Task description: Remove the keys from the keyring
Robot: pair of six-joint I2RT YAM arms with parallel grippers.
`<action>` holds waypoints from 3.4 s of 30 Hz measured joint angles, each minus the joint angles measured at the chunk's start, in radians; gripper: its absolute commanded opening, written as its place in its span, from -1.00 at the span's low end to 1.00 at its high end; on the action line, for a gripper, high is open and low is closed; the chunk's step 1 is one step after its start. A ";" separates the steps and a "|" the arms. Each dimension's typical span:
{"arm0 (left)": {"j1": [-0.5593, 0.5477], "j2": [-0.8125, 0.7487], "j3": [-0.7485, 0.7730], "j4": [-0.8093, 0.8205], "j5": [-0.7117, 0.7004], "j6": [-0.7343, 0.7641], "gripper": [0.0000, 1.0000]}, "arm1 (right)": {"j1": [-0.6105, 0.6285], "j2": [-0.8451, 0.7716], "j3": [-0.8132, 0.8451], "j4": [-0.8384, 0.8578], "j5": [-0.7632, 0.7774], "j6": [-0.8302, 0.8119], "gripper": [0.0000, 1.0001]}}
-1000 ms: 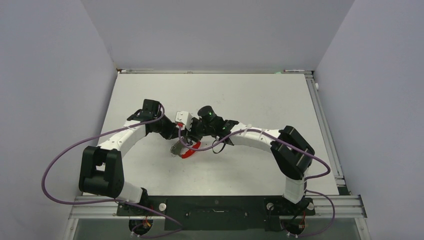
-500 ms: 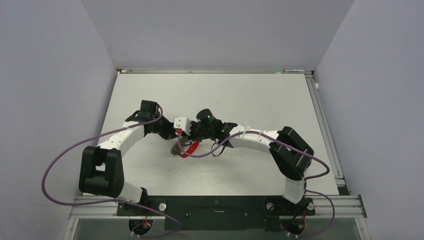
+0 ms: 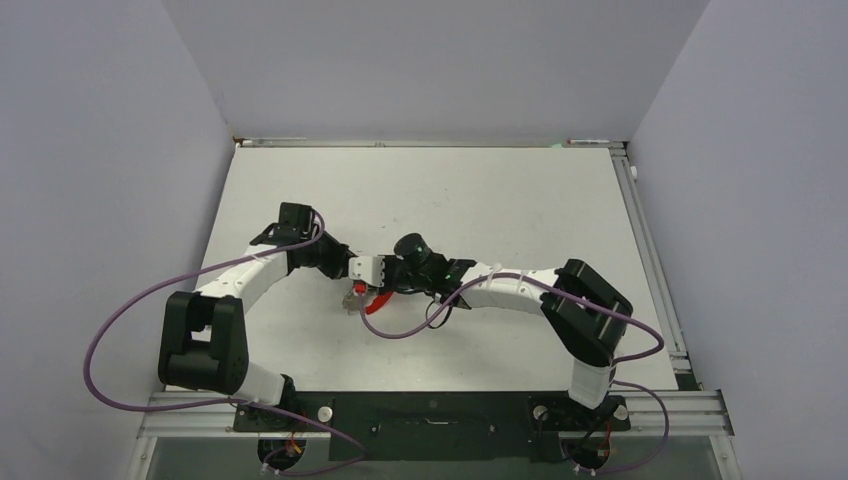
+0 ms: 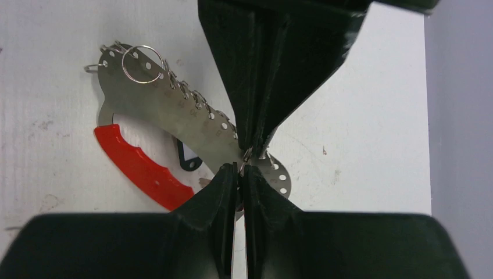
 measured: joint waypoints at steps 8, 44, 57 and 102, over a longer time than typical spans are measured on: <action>0.005 0.000 0.000 0.002 0.051 -0.008 -1.00 | 0.002 0.000 -0.034 0.005 0.045 -0.061 -0.89; 0.426 -0.121 0.241 0.012 0.409 1.657 0.95 | -0.219 -0.034 -0.062 -0.196 -0.276 -0.035 -0.90; 0.295 -0.096 0.230 -0.647 0.608 2.816 0.54 | -0.223 -0.060 0.103 -0.370 -0.460 -0.014 -0.89; -0.119 0.053 0.217 -0.583 0.465 3.137 -0.44 | -0.156 -0.063 0.223 -0.554 -0.544 -0.002 -0.89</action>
